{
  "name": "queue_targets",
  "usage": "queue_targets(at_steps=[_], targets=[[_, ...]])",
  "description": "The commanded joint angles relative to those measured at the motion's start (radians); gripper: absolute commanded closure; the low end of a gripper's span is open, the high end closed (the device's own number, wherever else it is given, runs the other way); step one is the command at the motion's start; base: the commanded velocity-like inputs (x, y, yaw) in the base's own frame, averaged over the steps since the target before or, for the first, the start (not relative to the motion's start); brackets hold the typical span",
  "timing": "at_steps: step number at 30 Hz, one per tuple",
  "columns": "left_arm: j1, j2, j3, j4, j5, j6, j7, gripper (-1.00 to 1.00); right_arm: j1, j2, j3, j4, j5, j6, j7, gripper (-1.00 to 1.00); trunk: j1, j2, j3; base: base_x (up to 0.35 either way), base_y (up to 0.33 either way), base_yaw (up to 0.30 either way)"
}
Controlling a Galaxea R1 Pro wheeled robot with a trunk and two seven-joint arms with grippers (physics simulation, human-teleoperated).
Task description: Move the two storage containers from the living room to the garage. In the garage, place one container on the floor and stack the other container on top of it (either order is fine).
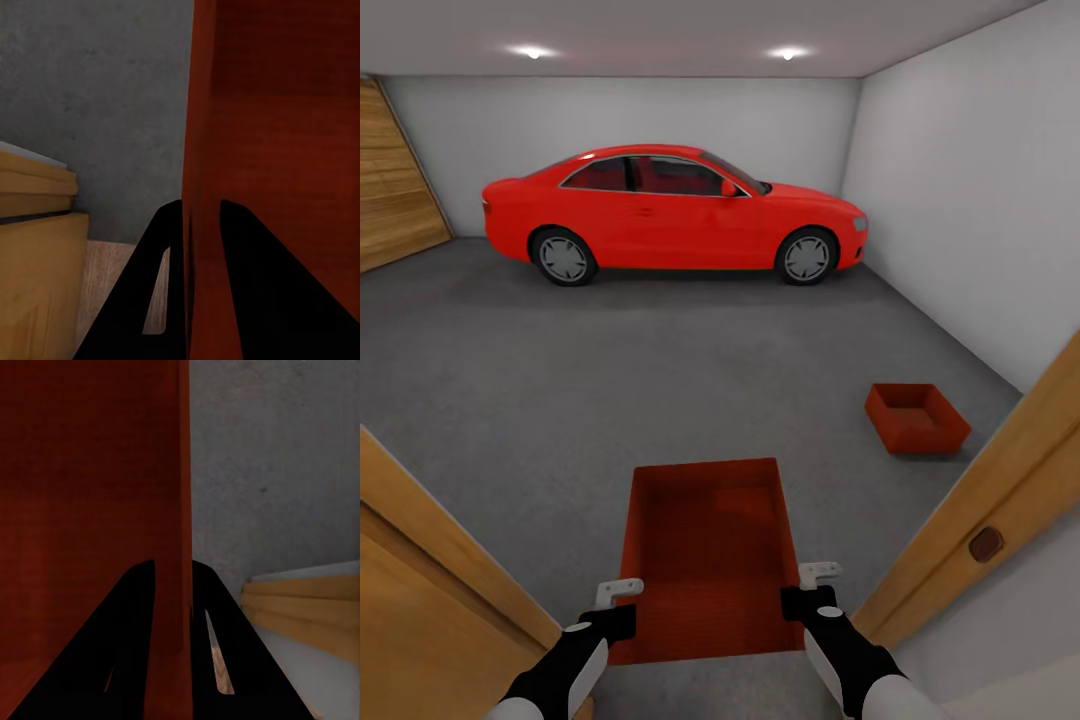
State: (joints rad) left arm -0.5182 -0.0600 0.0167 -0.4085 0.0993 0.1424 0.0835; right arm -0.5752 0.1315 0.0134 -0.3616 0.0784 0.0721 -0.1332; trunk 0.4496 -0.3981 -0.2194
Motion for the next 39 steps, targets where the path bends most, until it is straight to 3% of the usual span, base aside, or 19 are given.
queue_targets(at_steps=[1, 32, 39], targets=[[0.001, 0.0, -0.024, -0.003, -0.02, 0.006, 0.007, 1.0, -0.003, -0.001, -0.064, -0.003, 0.017, 0.008, -0.003, 1.0, 0.0, -0.002, -0.002, 0.0, 0.0, 0.018], [0.001, 0.0, -0.024, -0.003, -0.02, 0.005, 0.007, 1.0, -0.003, -0.001, -0.064, -0.003, 0.017, 0.008, -0.003, 1.0, 0.0, -0.002, -0.002, 0.001, 0.0, 0.048], [0.001, 0.0, -0.024, -0.003, -0.02, 0.003, 0.007, 1.0, -0.004, -0.001, -0.064, -0.003, 0.017, 0.008, -0.003, 1.0, 0.0, -0.002, -0.002, 0.232, 0.0, 0.001]])
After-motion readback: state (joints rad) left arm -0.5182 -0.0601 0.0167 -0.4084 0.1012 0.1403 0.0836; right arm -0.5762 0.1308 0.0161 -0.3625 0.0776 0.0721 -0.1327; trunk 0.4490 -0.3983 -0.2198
